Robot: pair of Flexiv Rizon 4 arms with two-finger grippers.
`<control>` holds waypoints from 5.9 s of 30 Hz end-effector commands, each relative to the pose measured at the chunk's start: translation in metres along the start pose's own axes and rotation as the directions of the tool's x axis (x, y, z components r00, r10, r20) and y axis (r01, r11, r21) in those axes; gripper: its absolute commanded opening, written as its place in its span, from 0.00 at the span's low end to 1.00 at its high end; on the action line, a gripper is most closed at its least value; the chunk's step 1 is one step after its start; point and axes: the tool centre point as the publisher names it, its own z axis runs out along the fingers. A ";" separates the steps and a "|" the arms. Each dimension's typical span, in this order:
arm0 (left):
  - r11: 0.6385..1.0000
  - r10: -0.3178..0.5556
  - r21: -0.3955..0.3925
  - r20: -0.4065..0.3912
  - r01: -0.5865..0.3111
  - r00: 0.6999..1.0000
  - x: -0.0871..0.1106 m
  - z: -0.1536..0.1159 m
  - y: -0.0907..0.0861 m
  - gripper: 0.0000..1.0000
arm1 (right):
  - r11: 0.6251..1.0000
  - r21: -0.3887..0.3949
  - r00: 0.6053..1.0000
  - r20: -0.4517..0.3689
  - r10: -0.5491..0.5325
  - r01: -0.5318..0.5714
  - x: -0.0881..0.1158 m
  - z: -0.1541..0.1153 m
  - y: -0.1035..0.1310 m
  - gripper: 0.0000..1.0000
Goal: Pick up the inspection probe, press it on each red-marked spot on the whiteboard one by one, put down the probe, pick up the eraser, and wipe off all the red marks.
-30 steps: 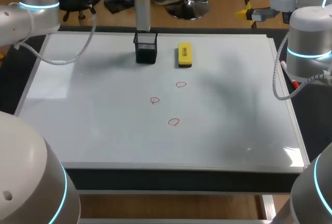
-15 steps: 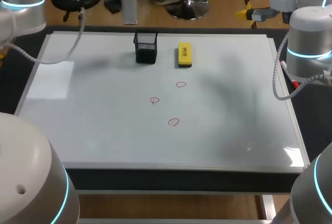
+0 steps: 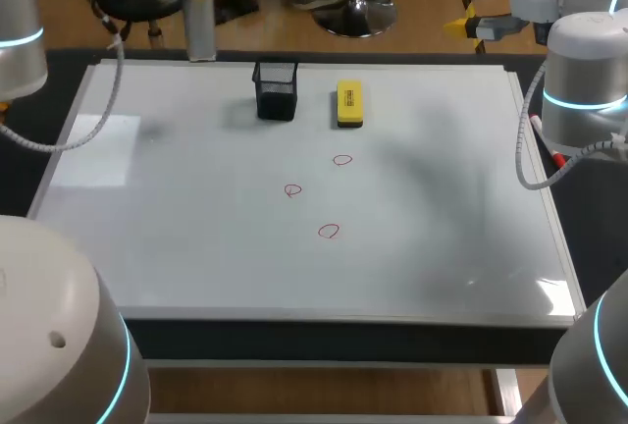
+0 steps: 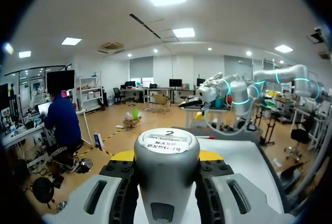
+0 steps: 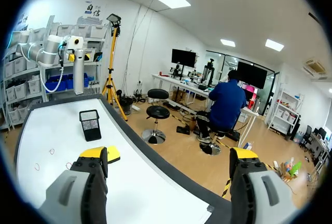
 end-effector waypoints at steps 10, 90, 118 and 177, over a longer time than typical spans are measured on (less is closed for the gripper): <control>1.000 0.011 0.001 0.294 -0.012 0.956 0.021 -0.058 0.023 0.00 | 1.000 0.000 1.000 0.000 0.000 0.000 0.000 0.000 0.000 1.00; 1.000 -0.018 0.006 0.390 0.017 0.921 0.025 -0.088 0.064 0.00 | 0.128 -0.360 -0.301 -0.892 -0.338 0.924 0.086 0.059 0.008 1.00; 1.000 -0.018 0.006 0.390 0.017 0.921 0.025 -0.088 0.064 0.00 | 0.112 -0.429 -0.368 -0.862 -0.349 0.896 0.101 0.059 0.004 1.00; 1.000 -0.018 0.006 0.390 0.017 0.921 0.025 -0.088 0.064 0.00 | -0.056 -0.771 -0.734 -0.579 -0.355 0.635 0.214 0.134 -0.117 1.00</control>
